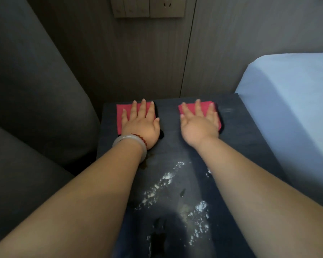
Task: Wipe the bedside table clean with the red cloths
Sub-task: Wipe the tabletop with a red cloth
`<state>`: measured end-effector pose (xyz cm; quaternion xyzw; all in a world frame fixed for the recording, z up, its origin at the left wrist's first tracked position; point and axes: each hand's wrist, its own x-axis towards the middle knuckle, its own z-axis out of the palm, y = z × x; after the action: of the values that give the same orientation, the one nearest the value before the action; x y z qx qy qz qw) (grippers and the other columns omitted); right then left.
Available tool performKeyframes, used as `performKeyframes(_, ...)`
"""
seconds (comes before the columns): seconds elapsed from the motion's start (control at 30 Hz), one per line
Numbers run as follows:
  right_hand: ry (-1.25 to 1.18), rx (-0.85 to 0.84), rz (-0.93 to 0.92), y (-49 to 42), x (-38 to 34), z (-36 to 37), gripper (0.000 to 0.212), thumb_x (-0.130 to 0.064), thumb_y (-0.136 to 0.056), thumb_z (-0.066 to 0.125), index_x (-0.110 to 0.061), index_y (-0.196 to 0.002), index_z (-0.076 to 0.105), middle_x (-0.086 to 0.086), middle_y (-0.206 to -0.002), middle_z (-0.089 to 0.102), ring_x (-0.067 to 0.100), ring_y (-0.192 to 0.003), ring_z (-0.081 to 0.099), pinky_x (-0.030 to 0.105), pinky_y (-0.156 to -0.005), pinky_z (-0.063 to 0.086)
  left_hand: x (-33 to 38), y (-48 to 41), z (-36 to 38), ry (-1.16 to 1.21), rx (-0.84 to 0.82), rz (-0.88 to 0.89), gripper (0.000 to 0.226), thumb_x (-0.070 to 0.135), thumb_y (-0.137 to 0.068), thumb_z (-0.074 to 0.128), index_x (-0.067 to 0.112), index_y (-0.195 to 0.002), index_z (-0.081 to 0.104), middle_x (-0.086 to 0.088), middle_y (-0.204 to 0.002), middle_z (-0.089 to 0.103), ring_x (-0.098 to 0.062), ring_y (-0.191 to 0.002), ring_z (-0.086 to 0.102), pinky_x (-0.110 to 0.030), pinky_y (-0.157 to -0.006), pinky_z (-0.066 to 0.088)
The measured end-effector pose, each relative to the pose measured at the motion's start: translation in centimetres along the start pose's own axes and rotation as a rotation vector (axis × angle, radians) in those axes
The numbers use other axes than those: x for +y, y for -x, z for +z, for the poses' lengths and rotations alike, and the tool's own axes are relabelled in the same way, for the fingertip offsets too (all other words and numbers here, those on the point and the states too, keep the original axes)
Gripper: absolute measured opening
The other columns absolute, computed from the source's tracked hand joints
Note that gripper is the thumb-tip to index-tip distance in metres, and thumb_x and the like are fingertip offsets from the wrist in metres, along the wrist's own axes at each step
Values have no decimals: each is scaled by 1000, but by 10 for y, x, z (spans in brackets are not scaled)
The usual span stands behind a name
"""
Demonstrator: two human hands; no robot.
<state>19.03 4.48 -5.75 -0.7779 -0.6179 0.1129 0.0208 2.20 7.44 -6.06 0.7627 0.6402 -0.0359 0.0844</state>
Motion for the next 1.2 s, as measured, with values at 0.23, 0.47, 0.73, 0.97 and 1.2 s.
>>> performKeyframes(0.23, 8, -12, 101, -11, 71, -14, 51, -45, -103, 16, -45, -153, 6, -5, -165, -2, 32, -150, -8, 45, -121, 1, 1, 2, 1, -15, 22, -2, 59, 45, -100, 10, 27, -155, -3, 1, -164, -9, -25, -149, -10, -52, -119, -1)
performKeyframes(0.47, 19, -1, -307, 26, 14, 6, 50, -41, -104, 20, -43, -153, 10, -12, -163, 1, 26, -150, -7, 41, -120, 0, 0, 1, -1, -16, 14, -9, 59, 44, -100, 10, 27, -155, -4, 1, -164, -10, -25, -149, -11, -51, -119, -2)
performKeyframes(0.73, 49, 17, -73, -1, 26, 1, 55, -41, -99, 12, -38, -155, 7, -5, -164, 1, 31, -150, -4, 45, -120, 4, -1, 1, 3, -14, 44, -4, 59, 44, -100, 10, 27, -155, -3, 1, -164, -8, -25, -149, -10, -52, -119, -2)
performKeyframes(0.97, 15, 39, 117, -26, 75, -16, 52, -34, -104, 23, -40, -154, 11, -3, -165, 3, 32, -150, -1, 44, -120, 7, 1, 2, 3, -13, 48, -5, 59, 44, -100, 11, 27, -155, -2, 1, -164, -8, -26, -149, -9, -53, -119, -1)
performKeyframes(1.2, 46, 15, -355, -2, 4, 12, 50, -41, -104, 19, -42, -154, 12, -13, -162, 5, 27, -150, -1, 43, -120, 5, -1, 1, 3, 0, 49, 2, 59, 43, -100, 12, 27, -155, -3, 0, -164, -8, -26, -149, -9, -52, -119, -2)
